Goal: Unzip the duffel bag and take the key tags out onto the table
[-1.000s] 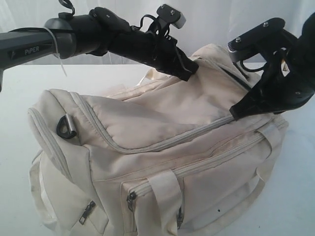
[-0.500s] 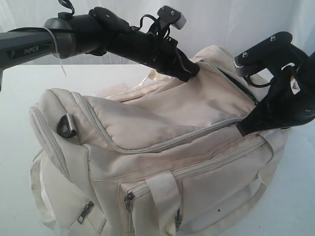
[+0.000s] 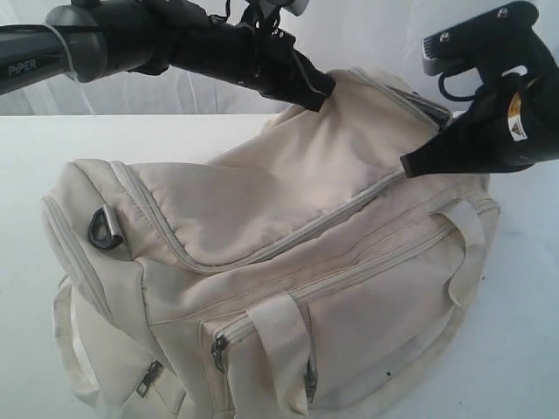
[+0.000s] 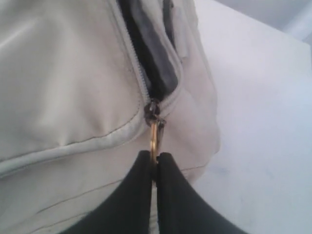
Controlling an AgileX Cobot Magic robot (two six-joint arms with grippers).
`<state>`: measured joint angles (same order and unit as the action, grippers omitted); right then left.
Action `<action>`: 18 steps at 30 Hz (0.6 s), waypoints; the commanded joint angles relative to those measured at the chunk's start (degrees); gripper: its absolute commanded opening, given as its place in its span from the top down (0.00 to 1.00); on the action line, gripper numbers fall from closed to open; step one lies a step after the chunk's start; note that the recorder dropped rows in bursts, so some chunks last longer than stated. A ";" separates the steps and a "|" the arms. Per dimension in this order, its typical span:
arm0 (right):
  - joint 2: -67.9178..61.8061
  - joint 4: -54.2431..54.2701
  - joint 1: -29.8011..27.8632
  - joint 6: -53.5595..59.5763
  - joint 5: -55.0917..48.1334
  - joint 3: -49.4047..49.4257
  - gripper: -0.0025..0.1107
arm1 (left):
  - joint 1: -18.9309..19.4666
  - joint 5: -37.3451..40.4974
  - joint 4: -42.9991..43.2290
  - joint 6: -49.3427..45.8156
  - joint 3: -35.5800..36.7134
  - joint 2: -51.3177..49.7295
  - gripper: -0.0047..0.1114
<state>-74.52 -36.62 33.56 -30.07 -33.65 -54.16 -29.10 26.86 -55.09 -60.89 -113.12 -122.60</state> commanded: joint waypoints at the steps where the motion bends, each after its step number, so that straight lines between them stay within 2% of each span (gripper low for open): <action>1: -2.11 -5.52 -0.60 -4.21 -0.35 -1.18 0.98 | 1.07 -3.76 -0.85 0.51 -0.29 1.46 0.96; 7: -7.51 -6.02 -0.60 -4.47 -0.90 -1.18 0.98 | 1.16 -6.22 0.31 0.51 -0.29 1.57 0.96; 12: -8.81 -5.71 -0.60 -4.68 -1.02 -1.18 0.98 | 2.71 -6.34 0.31 0.97 -0.29 1.68 0.96; 18: -8.90 1.97 -0.60 -2.24 -1.02 -1.07 0.98 | 3.98 -5.41 0.31 2.25 -0.29 1.68 0.96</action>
<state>-83.45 -38.79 33.31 -34.32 -33.50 -55.25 -26.57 24.14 -54.05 -59.55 -113.12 -122.37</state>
